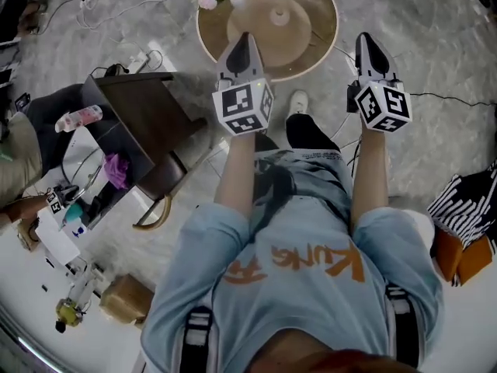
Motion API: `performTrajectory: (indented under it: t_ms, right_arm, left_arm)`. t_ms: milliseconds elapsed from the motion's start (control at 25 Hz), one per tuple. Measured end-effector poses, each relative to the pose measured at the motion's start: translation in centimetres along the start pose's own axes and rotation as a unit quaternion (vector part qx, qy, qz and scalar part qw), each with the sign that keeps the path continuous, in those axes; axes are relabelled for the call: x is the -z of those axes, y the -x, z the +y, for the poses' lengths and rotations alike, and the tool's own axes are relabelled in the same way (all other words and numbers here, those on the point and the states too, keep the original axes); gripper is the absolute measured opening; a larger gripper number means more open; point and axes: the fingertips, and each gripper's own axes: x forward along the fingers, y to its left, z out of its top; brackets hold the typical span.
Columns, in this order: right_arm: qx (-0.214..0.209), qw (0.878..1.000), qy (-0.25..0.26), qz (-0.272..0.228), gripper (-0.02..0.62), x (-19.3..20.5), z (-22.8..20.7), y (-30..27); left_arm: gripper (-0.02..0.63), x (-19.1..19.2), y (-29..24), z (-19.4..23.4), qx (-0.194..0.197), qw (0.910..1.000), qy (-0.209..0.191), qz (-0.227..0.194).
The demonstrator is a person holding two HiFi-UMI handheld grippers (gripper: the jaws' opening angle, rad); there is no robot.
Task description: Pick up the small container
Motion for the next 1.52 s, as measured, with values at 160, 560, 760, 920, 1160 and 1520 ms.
performTrajectory:
  t_ms: [160,560,760,920,1160,1520]
  right_arm:
    - [-0.027,0.999,-0.005,0.021,0.011,1.3,1.6,-2.9]
    - [-0.042,0.993,-0.001,0.108,0.012,13.2,6.7,-7.7]
    - [-0.031,0.987,-0.029,0.157,0.012,21.3,7.1,-8.2]
    - [-0.019,0.984,-0.033,0.176,0.012,26.4,6.8,-8.9]
    - [-0.021,0.978,-0.044,0.201,0.011,32.9,7.6,-8.7]
    - [-0.028,0.981,-0.017,0.189,0.020,38.9,6.2,-12.8]
  left_arm:
    - [0.023,-0.2,-2.0,0.3,0.008,0.9998,-0.011,0.013]
    - [0.023,8.0,-8.6,3.9,0.074,0.9925,-0.034,0.091]
    - [0.023,14.1,-9.8,5.1,0.090,0.9851,-0.039,0.141]
    - [0.023,18.4,-11.6,5.5,0.107,0.9793,-0.056,0.163]
    - [0.023,24.1,-14.0,5.5,0.136,0.9716,-0.064,0.183]
    - [0.023,30.9,-15.6,6.4,0.143,0.9678,-0.066,0.197]
